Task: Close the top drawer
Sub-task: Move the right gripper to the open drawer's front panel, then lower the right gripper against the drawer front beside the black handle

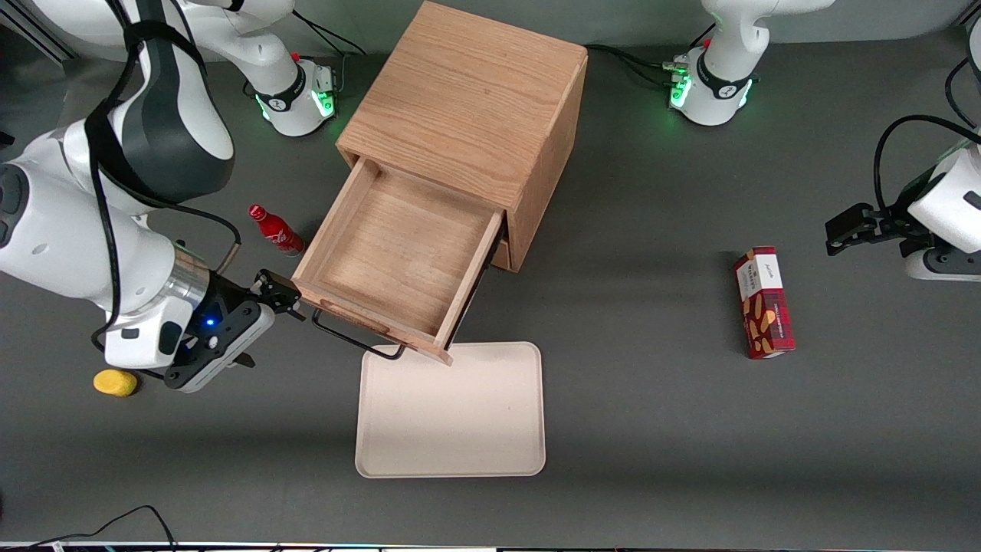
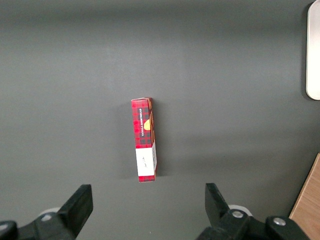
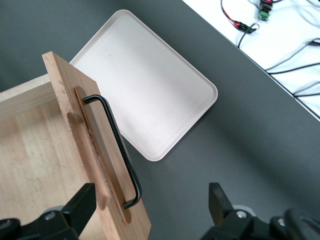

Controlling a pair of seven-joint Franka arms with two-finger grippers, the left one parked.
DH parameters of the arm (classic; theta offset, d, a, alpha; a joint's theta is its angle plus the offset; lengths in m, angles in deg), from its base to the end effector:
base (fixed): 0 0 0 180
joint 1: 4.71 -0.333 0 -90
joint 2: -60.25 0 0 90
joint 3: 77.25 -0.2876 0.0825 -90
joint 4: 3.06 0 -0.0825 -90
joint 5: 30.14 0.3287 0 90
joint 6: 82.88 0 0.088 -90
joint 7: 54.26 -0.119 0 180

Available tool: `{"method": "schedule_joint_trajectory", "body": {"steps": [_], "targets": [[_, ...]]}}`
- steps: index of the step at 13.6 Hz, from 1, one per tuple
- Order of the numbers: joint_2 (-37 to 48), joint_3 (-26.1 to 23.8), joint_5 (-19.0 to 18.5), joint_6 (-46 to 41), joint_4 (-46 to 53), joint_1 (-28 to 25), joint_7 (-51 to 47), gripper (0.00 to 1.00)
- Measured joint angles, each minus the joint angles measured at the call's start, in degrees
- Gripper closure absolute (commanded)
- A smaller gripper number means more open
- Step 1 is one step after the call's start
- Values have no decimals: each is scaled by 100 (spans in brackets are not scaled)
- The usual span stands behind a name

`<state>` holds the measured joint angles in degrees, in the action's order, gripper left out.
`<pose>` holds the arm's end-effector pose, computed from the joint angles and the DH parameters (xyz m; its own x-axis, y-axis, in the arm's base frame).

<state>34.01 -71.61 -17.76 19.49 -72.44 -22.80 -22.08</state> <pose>0.6149 0.1711 0.4990 0.7185 0.6692 0.1894 0.6908 -0.7183 -0.0825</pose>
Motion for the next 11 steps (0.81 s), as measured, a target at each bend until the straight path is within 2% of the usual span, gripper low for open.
{"method": "schedule_joint_trajectory", "body": {"steps": [4,11], "targets": [[-307,10,599,4,5,84,537,0],[-784,8,676,22,272,101,1439,0]]}}
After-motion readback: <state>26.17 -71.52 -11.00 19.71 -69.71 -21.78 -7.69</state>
